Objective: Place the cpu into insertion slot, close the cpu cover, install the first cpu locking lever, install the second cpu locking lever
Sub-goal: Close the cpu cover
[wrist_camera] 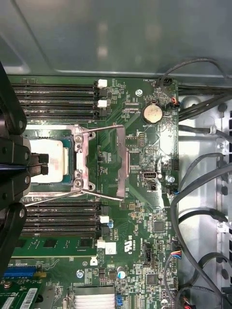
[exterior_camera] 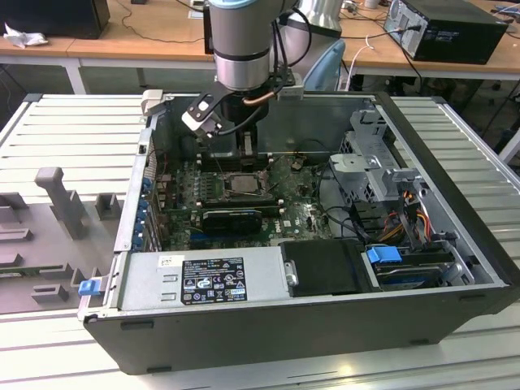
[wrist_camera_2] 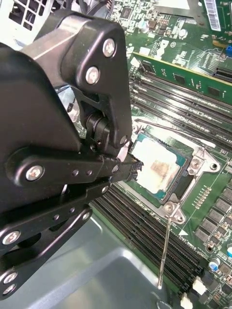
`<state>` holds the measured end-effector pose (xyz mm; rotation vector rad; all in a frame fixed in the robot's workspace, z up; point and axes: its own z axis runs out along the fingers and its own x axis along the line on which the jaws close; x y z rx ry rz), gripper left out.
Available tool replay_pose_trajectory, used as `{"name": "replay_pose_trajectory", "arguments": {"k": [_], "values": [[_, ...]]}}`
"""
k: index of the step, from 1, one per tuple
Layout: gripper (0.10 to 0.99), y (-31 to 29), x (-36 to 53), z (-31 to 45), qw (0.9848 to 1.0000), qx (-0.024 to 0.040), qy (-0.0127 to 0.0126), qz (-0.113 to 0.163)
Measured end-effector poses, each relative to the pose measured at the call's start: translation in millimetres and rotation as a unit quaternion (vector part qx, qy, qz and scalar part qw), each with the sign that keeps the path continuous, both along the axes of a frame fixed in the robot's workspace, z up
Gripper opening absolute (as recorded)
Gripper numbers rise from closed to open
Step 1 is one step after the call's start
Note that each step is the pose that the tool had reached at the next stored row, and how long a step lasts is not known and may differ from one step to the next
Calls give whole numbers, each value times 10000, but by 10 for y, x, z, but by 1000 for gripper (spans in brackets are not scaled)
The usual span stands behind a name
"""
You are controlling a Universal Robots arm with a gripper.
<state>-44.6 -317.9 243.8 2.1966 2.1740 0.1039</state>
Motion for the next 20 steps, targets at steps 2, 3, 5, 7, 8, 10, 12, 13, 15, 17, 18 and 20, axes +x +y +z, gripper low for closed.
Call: {"name": "replay_pose_trajectory", "arguments": {"k": [2, 3, 5, 7, 8, 10, 12, 13, 15, 17, 18, 20], "values": [[106, 0, 0, 77, 10000, 1, 2, 0], [106, 0, 0, 119, 10000, 1, 2, 0], [106, -1, 4, 144, 10000, 14, 7, 2], [106, -3, 18, 145, 10000, 20, 14, 0], [106, -4, 30, 146, 10000, 19, 17, -5], [106, -5, 61, 146, 10000, 21, 26, -10], [106, -5, 164, 145, 10000, 27, 70, -15], [106, -6, 168, 149, 10000, 26, 83, -15], [106, -5, 168, 200, 10000, 26, 93, -15], [106, -5, 226, 203, 9999, 28, 98, -15], [106, -5, 283, 203, 9999, 27, 103, -15], [106, -5, 335, 233, 9999, 27, 124, -15]]}}
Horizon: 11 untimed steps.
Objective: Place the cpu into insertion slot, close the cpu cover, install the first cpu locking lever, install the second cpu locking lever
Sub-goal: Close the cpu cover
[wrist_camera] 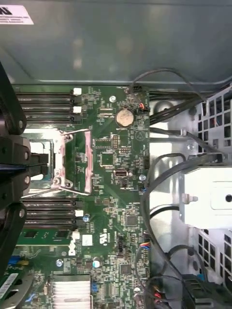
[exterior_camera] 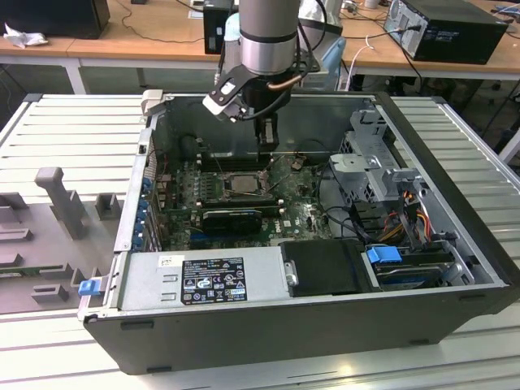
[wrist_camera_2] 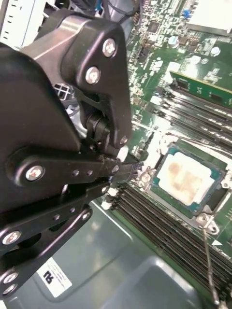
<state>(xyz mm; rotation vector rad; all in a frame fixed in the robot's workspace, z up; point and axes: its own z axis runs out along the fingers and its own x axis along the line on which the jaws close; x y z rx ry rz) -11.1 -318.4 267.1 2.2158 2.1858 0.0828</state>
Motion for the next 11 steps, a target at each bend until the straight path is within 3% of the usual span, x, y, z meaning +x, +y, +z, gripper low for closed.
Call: {"name": "replay_pose_trajectory", "arguments": {"k": [3, 5, 11], "values": [[106, 0, 52, 23, 10000, 2, 14, -1], [106, 0, 248, 21, 10000, 0, 88, -1], [106, 0, 432, -12, 9999, 1, 100, 29]]}}
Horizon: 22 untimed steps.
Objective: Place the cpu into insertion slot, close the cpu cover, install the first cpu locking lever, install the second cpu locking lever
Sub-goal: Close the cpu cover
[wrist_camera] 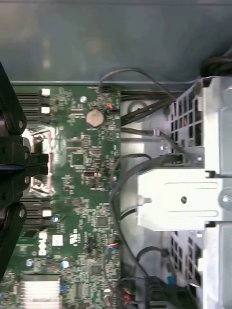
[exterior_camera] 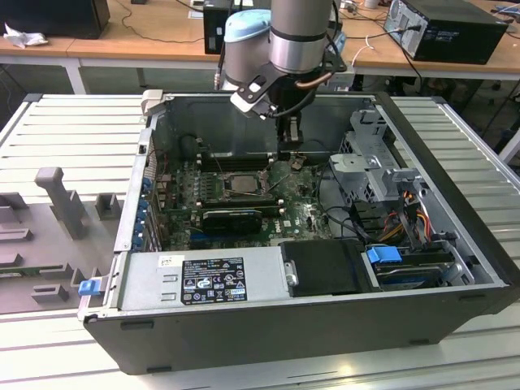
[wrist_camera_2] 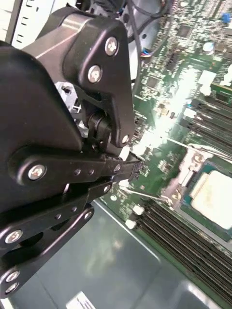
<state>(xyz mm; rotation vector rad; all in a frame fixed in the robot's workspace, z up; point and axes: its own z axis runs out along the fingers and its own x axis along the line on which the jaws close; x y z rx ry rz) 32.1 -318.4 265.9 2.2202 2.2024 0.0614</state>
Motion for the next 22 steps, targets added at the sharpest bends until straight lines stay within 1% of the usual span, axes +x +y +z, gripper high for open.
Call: {"name": "replay_pose_trajectory", "arguments": {"k": [4, 7, 9, 10, 11, 14, 15, 16, 17, 18, 22], "values": [[106, 0, 116, -13, 10000, 0, 0, 48], [106, 0, 174, -25, 10000, 0, 0, 81], [106, 0, 196, -44, 9999, 0, 0, 101], [106, 0, 200, -58, 9999, 0, 0, 108], [106, 0, 210, -89, 9999, 0, 0, 119], [106, 0, 217, -132, 9999, 0, 0, 131], [106, 0, 217, -135, 9999, 0, 1, 132], [106, 0, 217, -135, 9999, -1, 8, 133], [106, 0, 217, -135, 9999, 3, 32, 133], [106, 0, 195, -136, 9999, 3, 37, 132], [106, 0, 155, -136, 9999, 3, 38, 132]]}}
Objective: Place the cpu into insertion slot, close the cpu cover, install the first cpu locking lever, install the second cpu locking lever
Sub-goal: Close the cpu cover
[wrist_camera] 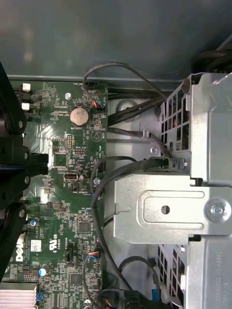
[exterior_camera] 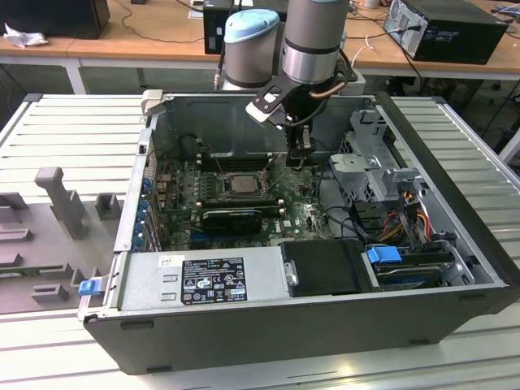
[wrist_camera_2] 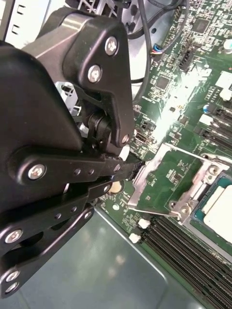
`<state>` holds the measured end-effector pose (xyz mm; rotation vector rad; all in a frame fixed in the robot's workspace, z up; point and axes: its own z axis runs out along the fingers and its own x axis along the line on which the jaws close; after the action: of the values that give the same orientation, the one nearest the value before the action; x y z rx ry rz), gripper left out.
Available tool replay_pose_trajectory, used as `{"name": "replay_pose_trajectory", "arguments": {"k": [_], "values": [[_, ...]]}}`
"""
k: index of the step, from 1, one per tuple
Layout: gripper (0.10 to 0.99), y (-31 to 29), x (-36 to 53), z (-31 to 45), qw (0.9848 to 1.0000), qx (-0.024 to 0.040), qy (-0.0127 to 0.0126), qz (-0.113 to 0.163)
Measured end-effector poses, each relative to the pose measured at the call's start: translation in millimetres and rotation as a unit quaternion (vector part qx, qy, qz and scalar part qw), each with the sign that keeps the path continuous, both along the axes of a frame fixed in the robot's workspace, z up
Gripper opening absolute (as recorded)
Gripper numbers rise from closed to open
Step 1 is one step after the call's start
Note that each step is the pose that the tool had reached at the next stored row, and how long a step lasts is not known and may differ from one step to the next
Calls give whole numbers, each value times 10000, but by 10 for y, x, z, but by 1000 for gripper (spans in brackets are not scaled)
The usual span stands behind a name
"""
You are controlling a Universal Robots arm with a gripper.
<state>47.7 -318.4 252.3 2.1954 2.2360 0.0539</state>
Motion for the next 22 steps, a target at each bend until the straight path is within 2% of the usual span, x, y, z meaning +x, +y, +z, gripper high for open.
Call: {"name": "replay_pose_trajectory", "arguments": {"k": [8, 22], "values": [[106, 0, -52, 0, 10000, 0, 0, 0], [106, 0, -81, -2, 10000, 0, 0, -1]]}}
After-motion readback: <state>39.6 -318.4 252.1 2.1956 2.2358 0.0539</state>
